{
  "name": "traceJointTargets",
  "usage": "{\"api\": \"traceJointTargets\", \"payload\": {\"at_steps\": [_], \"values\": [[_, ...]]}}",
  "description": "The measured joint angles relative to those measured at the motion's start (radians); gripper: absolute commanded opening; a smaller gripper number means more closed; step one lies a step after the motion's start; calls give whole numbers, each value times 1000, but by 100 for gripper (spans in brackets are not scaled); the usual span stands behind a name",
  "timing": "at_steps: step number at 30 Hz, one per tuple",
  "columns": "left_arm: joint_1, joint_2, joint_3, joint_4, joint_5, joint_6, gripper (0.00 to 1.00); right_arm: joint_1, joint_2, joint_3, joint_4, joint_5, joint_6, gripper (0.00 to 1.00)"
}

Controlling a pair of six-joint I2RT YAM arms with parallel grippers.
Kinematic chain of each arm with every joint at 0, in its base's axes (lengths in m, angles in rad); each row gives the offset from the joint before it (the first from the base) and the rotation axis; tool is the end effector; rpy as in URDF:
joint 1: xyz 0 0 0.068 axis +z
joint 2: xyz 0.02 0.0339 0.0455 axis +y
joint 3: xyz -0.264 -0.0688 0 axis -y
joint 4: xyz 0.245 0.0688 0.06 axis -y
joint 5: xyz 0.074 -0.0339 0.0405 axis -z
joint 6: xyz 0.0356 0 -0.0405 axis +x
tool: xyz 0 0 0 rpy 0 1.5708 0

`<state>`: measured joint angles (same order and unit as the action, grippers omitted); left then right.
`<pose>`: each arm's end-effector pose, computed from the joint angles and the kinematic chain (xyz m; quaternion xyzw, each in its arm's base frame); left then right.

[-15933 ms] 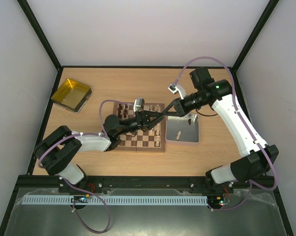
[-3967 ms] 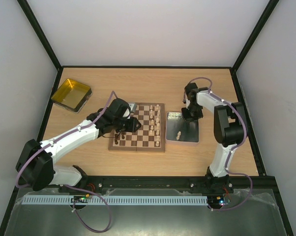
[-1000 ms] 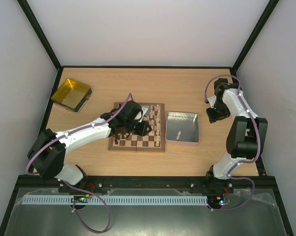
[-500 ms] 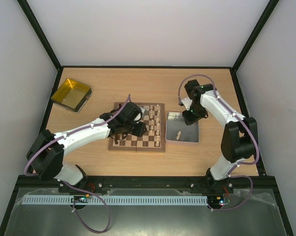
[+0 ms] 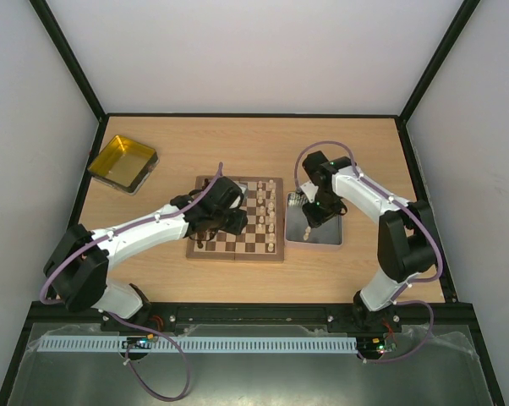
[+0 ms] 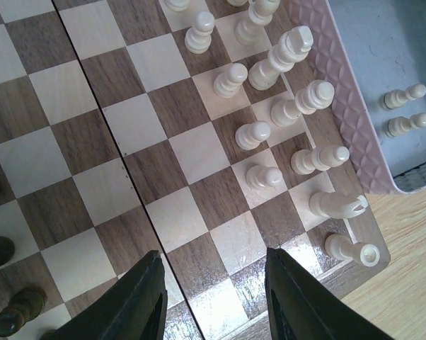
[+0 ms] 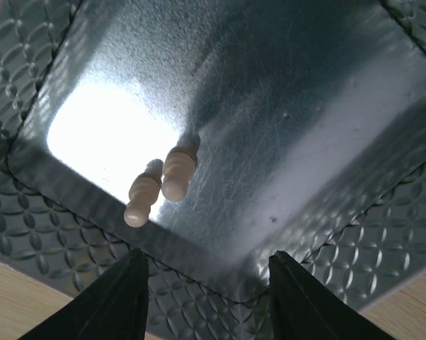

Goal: Set up the chess pieces on the board
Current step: Pick up the chess piece from the storage box.

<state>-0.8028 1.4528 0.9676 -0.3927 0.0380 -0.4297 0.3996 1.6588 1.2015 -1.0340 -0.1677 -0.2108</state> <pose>0.2100 -0.2193 0.2302 0.1808 0.9229 -0.2108 0.2667 0.2724 0.1215 0.2134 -0.3024 0.9487 0.0870 0.0315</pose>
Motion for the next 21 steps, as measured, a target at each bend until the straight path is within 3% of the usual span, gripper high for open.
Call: {"api": "traceJointTargets", "payload": {"at_steps": [21], "values": [[0, 0, -6, 0, -21, 0, 41, 0, 47, -34, 74, -64, 29, 35]]}}
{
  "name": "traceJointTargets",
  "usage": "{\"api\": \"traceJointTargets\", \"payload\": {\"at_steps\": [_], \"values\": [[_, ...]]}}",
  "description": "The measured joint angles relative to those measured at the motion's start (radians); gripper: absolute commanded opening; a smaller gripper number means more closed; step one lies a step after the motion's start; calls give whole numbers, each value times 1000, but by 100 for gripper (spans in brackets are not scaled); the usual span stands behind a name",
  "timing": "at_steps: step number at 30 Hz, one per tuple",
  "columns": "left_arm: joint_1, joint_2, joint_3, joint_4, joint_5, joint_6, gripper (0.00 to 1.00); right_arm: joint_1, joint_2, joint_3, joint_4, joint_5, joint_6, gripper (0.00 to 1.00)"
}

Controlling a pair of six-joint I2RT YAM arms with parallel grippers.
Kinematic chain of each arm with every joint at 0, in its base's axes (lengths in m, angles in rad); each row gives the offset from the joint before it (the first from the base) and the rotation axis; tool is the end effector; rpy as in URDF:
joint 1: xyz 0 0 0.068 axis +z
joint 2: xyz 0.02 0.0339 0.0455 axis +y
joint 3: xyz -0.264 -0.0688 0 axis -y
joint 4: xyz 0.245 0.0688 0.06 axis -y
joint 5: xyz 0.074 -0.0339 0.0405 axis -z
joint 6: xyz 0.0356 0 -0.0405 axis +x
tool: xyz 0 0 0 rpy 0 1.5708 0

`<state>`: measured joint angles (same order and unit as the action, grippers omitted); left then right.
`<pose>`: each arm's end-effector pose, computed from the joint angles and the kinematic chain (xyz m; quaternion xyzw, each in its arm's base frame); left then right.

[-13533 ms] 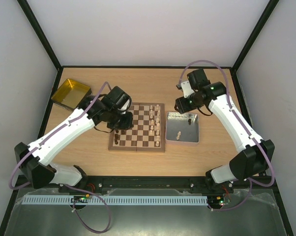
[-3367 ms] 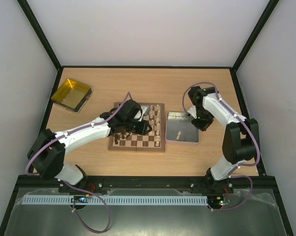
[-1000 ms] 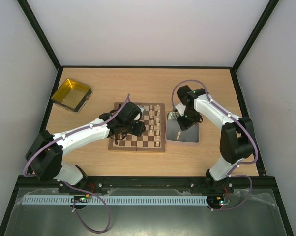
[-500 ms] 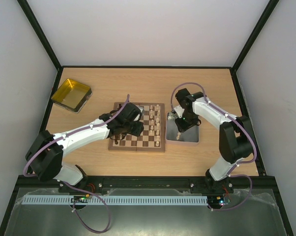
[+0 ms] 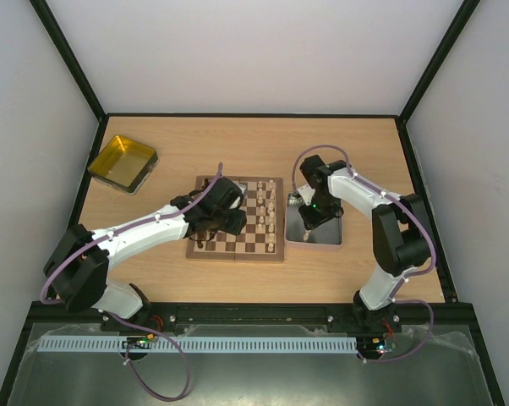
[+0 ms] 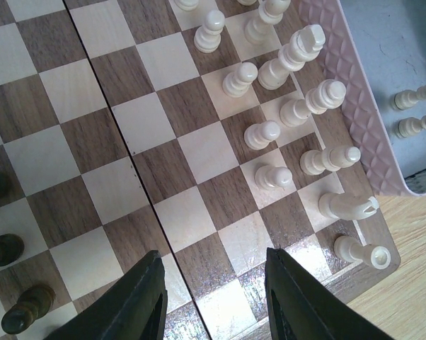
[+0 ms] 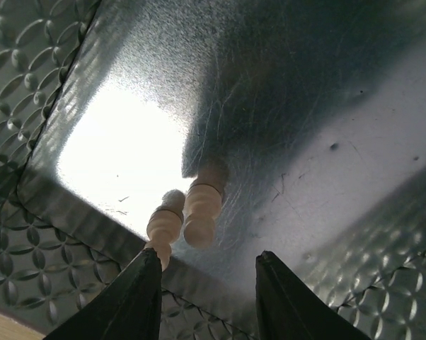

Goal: Set up the chess pieces on the board
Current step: Pick up the chess piece from the storage box.

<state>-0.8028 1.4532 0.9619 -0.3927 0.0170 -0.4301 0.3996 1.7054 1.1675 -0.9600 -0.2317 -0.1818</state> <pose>0.2099 -0.2183 0.2282 0.1773 0.9248 -0.2012 0.2701 0.2773 0.1260 0.1928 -0.2885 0.9498 0.1188 0.0234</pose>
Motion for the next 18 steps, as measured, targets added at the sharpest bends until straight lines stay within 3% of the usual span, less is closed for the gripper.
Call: {"api": "traceJointTargets", "payload": {"at_steps": [18], "values": [[0, -1, 0, -3, -11, 1, 41, 5, 42, -17, 13, -11, 3, 27]]}}
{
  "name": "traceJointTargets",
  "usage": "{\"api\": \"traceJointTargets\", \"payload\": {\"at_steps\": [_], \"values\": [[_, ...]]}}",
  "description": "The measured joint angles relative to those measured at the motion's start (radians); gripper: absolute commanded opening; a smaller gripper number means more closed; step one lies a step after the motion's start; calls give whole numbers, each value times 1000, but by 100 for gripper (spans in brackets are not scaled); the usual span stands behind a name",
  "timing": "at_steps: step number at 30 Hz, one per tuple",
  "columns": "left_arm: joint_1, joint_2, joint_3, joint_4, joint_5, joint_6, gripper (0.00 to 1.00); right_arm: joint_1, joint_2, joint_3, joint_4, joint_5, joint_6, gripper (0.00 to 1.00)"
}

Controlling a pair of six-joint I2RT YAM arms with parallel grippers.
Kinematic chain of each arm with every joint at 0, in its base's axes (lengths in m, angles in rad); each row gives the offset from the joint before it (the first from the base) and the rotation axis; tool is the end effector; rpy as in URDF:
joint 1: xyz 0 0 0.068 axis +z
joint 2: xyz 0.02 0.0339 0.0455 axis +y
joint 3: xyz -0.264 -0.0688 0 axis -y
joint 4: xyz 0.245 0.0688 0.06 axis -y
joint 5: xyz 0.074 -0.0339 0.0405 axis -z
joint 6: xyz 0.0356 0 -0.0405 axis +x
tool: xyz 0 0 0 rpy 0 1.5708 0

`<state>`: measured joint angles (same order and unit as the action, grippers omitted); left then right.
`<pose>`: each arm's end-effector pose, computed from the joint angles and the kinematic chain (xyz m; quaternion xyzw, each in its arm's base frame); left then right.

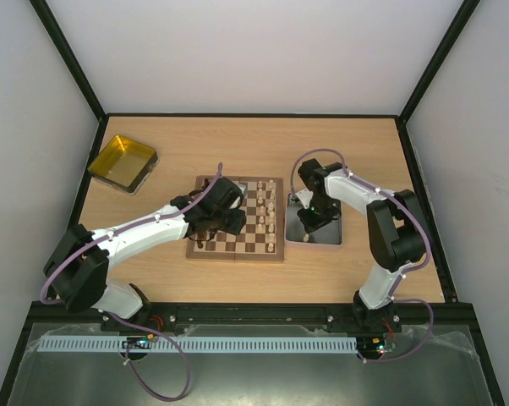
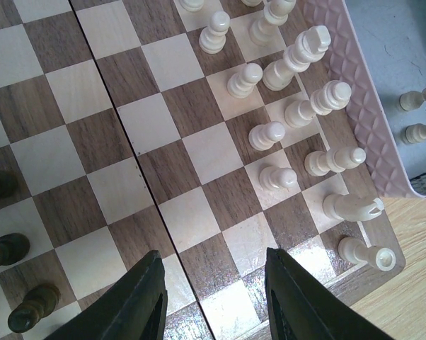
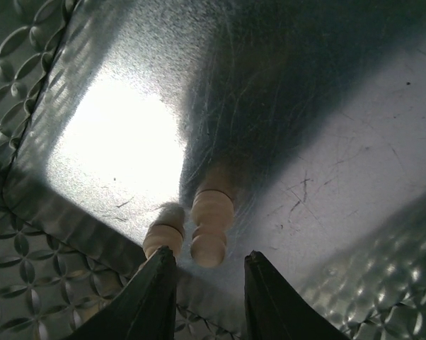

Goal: Set up the chess pieces on the board
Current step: Pick up the chess piece from the storage box.

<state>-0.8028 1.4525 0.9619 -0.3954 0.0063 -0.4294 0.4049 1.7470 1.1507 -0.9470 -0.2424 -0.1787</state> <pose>0.2100 -0.2178 0.2283 0.1759 0.9254 -0.1964 0.2723 0.2776 0.1283 0.1770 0.2871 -0.9501 -0.1217 0.0001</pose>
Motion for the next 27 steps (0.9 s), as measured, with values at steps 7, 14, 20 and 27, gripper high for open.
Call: {"api": "traceJointTargets", "payload": {"at_steps": [7, 14, 20, 27], "values": [[0, 0, 0, 0, 0, 0, 41, 8, 18, 0, 14, -12, 0, 29], [0, -6, -4, 0, 0, 0, 41, 10, 21, -1, 18, -17, 2, 17], [0, -8, -5, 0, 0, 0, 40, 13, 21, -2, 17, -8, -1, 11], [0, -11, -6, 0, -2, 0, 41, 14, 19, 26, -10, 31, -5, 8]]}}
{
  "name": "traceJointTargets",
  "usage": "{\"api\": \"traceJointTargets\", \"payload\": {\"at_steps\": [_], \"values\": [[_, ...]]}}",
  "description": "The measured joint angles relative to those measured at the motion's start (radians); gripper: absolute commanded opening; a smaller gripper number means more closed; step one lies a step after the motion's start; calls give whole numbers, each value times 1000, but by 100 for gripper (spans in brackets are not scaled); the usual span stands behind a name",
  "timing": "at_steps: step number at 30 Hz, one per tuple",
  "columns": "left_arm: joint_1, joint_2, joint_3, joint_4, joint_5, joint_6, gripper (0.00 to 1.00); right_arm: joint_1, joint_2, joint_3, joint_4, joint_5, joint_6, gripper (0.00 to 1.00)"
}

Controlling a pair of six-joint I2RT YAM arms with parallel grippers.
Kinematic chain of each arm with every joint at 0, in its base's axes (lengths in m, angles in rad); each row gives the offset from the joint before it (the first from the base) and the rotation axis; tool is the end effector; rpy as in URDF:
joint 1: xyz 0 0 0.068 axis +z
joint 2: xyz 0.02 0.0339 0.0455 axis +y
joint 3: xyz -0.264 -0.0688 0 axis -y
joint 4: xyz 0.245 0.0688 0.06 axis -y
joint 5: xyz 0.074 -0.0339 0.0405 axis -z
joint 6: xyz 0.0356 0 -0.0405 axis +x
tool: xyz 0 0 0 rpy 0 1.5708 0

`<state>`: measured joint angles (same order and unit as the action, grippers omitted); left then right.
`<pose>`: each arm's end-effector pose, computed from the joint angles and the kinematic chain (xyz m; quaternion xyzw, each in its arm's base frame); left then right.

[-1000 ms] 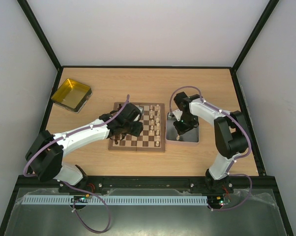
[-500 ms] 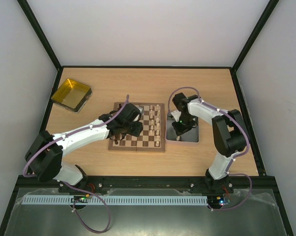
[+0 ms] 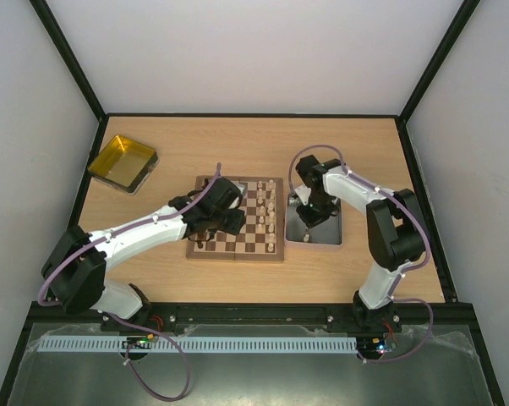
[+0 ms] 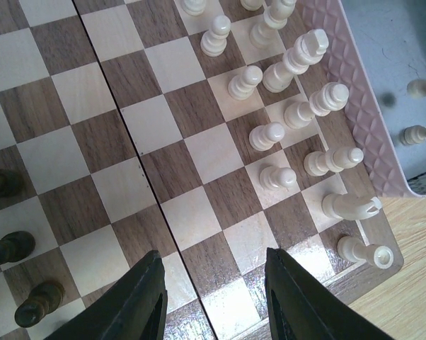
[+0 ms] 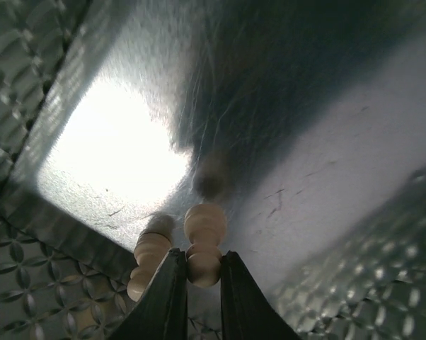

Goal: Set up the chess pieces on the board
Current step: Pick up the chess piece from the storage box.

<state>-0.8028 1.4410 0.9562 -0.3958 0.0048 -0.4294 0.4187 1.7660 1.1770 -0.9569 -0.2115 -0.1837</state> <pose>0.2085 -0.2162 0.2297 0.1755 0.9245 -0.1973 0.2748 0.2811 0.1333 0.1775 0.2962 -0.9492 -0.1063 0.0001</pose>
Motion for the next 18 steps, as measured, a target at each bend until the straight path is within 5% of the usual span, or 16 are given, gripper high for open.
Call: {"api": "traceJointTargets", "payload": {"at_steps": [10, 18], "values": [[0, -37, -6, 0, -23, -1, 40, 20, -70, 129, -59, 86, -10, 7], [0, -54, -8, 0, -37, -4, 41, 189, -87, 175, -113, 124, 12, 6]]}}
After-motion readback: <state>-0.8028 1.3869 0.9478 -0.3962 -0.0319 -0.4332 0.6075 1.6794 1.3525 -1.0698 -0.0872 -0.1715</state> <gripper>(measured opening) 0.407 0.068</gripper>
